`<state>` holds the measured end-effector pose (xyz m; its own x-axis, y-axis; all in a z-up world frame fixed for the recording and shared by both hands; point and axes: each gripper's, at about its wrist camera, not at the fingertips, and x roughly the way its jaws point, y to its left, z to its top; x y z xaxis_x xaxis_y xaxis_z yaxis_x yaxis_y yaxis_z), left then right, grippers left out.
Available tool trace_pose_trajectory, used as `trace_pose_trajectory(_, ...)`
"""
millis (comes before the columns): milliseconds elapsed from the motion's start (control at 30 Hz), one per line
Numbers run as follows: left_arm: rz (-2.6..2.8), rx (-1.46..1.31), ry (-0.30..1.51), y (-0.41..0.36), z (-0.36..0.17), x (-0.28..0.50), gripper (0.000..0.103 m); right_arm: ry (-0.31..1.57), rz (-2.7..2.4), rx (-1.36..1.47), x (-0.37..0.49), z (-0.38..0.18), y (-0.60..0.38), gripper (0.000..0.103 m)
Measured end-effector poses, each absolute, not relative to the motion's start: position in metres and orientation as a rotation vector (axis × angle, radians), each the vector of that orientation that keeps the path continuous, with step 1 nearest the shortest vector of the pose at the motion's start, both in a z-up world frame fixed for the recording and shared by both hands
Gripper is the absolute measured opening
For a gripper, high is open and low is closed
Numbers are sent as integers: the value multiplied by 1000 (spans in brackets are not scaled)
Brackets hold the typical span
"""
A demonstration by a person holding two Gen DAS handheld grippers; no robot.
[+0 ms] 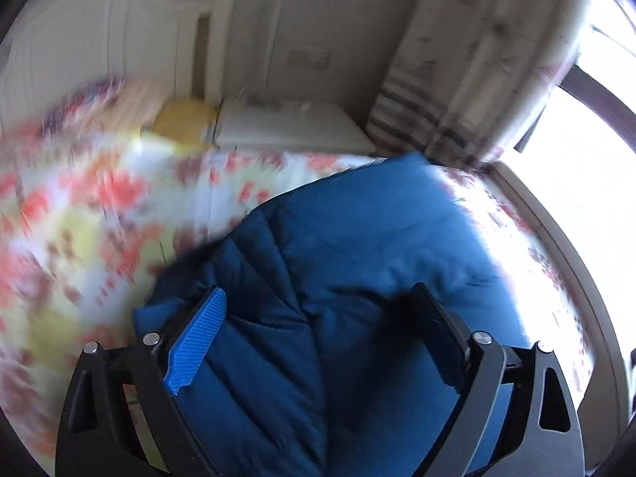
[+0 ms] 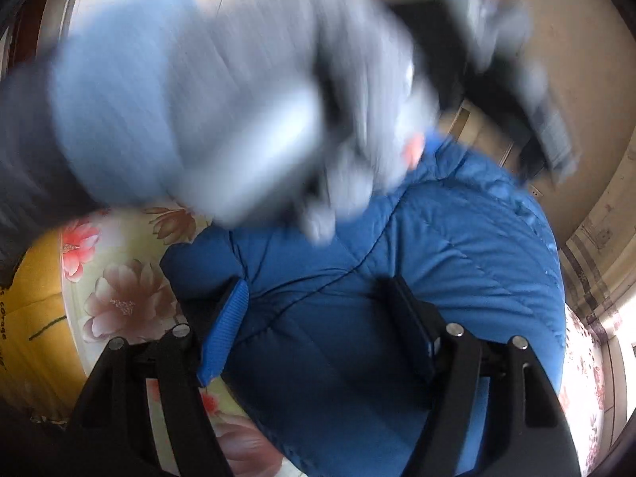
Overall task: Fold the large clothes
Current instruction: 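Open both tools and press the folded blue jacket flat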
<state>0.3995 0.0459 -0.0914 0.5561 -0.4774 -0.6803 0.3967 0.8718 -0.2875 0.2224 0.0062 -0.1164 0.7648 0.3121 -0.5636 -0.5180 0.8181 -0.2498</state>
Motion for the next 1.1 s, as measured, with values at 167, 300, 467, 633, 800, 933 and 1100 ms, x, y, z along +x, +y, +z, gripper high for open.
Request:
trace_pose_trajectory(167,-478,-236,842,78,-106,403,92,557,621,-387,210,-96,-13,69)
trace_pose_trajectory(300,-462,-287,870,90,-117,408,99,474,617,-98,229,-44,-101,69)
trace_pose_trajectory(467,-449,-268,888,83,-116,410,99,509,393,38,325,-22,-188,50)
trace_pose_trajectory(633,-398,-232,868,81,-114,405,99,659,366,199,436,-36,-216,34)
trace_pose_trajectory(800,-354,-237,861,85,-114,405,99,892,351,-25,499,-109,-162,33)
trace_pose_trajectory(933,-370,-253,871,87,-117,406,99,896,355,-66,498,-104,-160,33)
trace_pose_trajectory(1100,-375,-260,875,88,-119,407,99,794,281,-12,499,-71,-188,35)
